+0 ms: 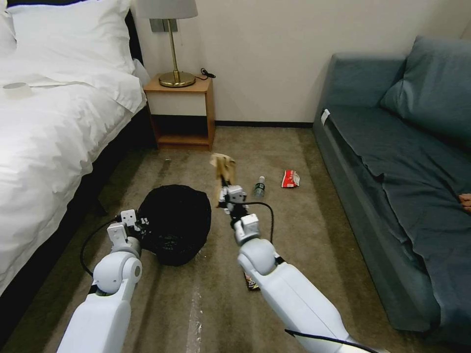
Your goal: Pick up the trash bin, then pick up the garbage on the floor and place it into the trash bin.
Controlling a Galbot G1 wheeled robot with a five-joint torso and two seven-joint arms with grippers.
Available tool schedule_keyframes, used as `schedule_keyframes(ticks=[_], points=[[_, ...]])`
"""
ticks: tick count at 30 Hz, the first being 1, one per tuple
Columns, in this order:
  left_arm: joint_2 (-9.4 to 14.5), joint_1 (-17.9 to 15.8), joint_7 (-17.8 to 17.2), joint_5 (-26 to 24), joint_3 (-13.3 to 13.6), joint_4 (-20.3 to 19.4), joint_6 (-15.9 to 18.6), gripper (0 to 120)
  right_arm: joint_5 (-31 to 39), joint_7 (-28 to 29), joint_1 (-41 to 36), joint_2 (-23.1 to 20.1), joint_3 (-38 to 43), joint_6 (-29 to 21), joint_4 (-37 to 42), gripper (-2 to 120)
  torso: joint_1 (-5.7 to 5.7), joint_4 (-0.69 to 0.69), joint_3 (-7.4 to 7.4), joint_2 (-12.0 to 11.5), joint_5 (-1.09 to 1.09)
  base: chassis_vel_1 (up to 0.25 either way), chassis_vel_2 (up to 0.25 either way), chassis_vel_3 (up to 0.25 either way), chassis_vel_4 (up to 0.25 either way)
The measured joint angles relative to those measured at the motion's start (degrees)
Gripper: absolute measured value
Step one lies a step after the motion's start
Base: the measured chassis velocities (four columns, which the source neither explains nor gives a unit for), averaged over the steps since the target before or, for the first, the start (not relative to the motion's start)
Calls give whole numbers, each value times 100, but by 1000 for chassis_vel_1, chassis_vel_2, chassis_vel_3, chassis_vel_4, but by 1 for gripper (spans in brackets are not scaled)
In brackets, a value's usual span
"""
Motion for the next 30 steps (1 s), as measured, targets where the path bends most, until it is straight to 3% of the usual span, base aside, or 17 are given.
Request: schedule_keyframes(ticks=[9, 16, 24, 26, 28, 30], points=[[-161, -95, -93, 2, 151, -87, 87, 3, -49, 35, 222, 292, -407, 75, -257, 0, 0, 0, 0, 0, 1, 0, 0, 0, 0], [-390, -238, -166, -137, 343, -110, 211, 3, -199, -3, 62, 342, -525, 207, -440, 0, 0, -1, 0, 0, 1, 0, 0, 0, 0], [-469, -279, -202, -150, 406, -114, 245, 3, -284, -25, -73, 334, -570, 243, -472, 0, 0, -1, 0, 0, 1, 0, 0, 0, 0], [-468, -279, -205, -149, 406, -113, 247, 3, -302, -37, -116, 309, -573, 230, -450, 2, 0, -1, 0, 0, 1, 0, 0, 0, 0], [-462, -280, -206, -149, 399, -112, 249, 3, -324, -53, -175, 291, -580, 212, -418, 14, 0, -1, 0, 0, 1, 0, 0, 0, 0], [-461, -279, -206, -149, 398, -109, 249, 3, -325, -53, -185, 291, -581, 207, -412, 16, 0, 0, 0, 0, 1, 0, 0, 0, 0]])
